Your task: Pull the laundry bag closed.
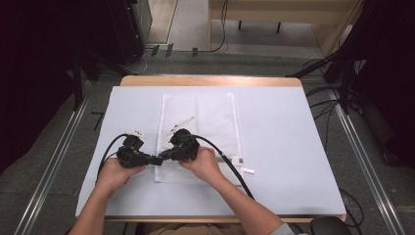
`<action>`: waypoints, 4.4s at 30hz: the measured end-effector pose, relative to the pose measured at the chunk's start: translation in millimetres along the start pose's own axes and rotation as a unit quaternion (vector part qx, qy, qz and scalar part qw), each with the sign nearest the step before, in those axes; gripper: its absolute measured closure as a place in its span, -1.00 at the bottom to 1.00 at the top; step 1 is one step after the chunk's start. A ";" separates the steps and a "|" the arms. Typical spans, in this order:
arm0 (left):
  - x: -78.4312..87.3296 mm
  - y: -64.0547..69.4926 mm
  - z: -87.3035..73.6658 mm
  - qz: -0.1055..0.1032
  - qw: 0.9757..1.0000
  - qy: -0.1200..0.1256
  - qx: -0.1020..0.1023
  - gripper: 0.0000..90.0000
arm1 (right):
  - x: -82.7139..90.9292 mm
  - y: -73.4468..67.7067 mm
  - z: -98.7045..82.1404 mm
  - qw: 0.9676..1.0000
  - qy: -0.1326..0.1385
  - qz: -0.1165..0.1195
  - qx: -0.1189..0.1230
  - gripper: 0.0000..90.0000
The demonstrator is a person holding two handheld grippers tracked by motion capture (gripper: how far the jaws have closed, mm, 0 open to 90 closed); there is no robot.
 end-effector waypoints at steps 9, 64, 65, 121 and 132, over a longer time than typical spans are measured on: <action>6.8 -2.6 1.3 0.000 1.000 0.008 -0.003 0.97 | 2.9 7.4 -3.7 1.000 -0.002 -0.011 -0.003 0.96; 14.3 -3.7 -1.4 -0.007 1.000 0.026 -0.005 0.96 | 31.4 28.8 -23.9 0.999 -0.027 -0.041 -0.001 0.95; 14.2 -4.0 -1.5 -0.006 1.000 0.026 -0.004 0.96 | 31.5 28.6 -24.1 0.999 -0.027 -0.040 -0.004 0.95; 14.6 -3.0 -6.2 -0.013 1.000 0.016 -0.004 0.96 | 60.9 46.2 -44.1 0.997 -0.045 -0.060 -0.002 0.95; 14.1 -2.7 -6.7 -0.015 1.000 0.011 -0.004 0.96 | 70.4 54.7 -51.2 0.997 -0.044 -0.065 -0.012 0.95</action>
Point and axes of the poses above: each handheld gripper's, and its own axes: x roughly backward along the jaws, z roughly out of its top, y roughly to its right, the point moved 8 cm from there along -x, roughly forward along the jaws, and after that the axes turned 8 degrees about y, right-handed, at the moved point
